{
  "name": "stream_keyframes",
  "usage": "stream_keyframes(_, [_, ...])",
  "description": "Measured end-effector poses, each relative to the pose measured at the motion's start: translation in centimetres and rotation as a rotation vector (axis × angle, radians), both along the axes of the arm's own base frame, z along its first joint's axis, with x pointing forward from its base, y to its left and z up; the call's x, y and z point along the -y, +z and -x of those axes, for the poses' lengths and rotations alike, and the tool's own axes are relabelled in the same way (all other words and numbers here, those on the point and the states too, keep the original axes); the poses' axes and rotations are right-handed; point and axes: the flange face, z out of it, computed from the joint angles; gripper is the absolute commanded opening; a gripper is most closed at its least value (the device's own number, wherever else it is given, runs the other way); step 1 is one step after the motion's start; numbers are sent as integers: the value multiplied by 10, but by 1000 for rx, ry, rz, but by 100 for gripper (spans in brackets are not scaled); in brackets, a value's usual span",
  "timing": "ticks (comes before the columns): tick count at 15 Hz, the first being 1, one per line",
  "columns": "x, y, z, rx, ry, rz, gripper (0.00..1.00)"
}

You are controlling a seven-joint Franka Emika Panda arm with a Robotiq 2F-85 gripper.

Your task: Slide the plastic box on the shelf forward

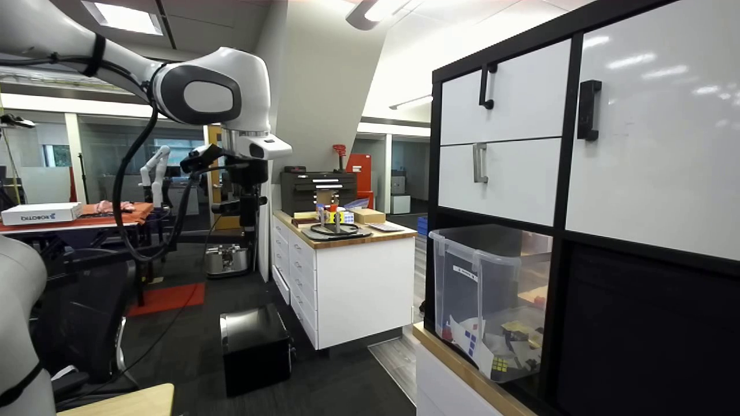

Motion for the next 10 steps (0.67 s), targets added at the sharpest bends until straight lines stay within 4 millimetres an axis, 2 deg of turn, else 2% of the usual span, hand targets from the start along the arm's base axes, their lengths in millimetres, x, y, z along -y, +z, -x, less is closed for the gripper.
stream_keyframes(5, [10, -21, -32, 66, 38, 73, 100])
stream_keyframes(10, [39, -37, -76, 125, 94, 178, 100])
